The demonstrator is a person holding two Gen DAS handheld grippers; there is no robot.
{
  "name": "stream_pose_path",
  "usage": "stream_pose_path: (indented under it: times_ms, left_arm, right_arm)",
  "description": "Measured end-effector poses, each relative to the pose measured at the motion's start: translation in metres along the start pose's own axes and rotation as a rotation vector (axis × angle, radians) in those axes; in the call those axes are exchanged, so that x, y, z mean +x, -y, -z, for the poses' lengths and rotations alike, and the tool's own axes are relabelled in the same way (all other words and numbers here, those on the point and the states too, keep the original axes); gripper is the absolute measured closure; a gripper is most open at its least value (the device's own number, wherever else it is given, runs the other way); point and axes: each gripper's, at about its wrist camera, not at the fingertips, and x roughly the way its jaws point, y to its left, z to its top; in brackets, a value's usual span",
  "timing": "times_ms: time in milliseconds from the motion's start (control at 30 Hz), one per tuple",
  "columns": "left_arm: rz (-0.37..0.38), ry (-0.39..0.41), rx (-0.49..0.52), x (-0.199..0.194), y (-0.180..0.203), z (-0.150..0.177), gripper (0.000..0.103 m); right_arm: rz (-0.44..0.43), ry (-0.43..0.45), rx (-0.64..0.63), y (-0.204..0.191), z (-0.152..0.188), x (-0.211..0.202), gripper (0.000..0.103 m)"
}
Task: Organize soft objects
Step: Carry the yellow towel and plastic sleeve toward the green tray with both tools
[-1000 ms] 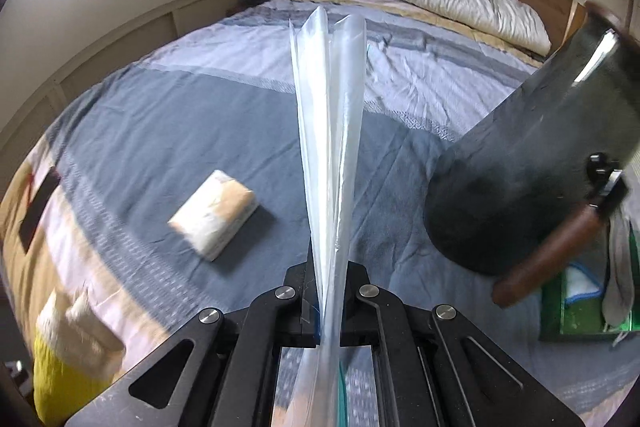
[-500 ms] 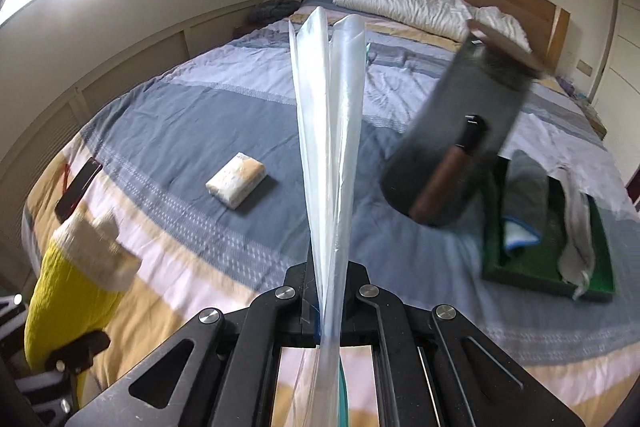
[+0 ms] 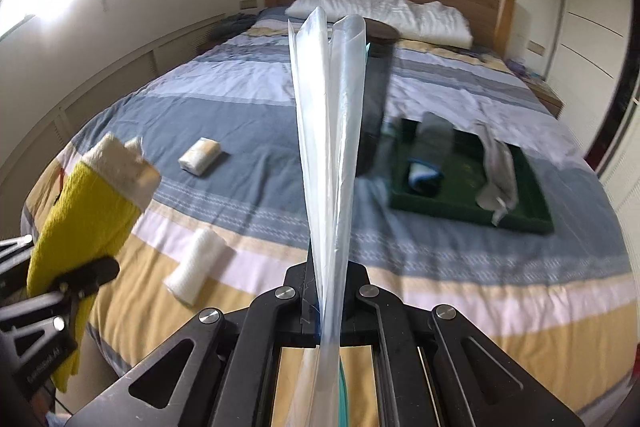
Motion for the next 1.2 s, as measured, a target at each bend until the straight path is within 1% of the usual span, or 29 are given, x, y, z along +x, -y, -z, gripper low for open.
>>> stream_pose_path:
  times_ms: [267, 500, 667, 733, 1000, 1200]
  left_arm:
    - [0.052, 0.015, 0.080, -0.001, 0.049, -0.009, 0.087]
    - [0.111, 0.018, 0.139, 0.005, 0.097, -0.024, 0.087]
    - [0.136, 0.014, 0.163, 0.011, 0.120, -0.031, 0.087]
    - [0.144, 0.011, 0.171, 0.014, 0.129, -0.035, 0.087]
    - [0.153, 0.005, 0.183, 0.033, 0.156, -0.052, 0.087]
    - [0.158, 0.015, 0.189, 0.050, 0.175, -0.067, 0.087]
  right_arm:
    - [0.072, 0.007, 0.061, 0.038, 0.031, -0.052, 0.100]
    - [0.146, 0.011, 0.124, 0.078, 0.040, -0.082, 0.100]
    - [0.185, 0.012, 0.163, 0.100, 0.042, -0.096, 0.100]
    - [0.193, 0.011, 0.173, 0.109, 0.040, -0.094, 0.100]
    - [0.209, 0.002, 0.213, 0.121, 0.029, -0.083, 0.100]
    - [0.220, -0.011, 0.234, 0.141, 0.020, -0.061, 0.100]
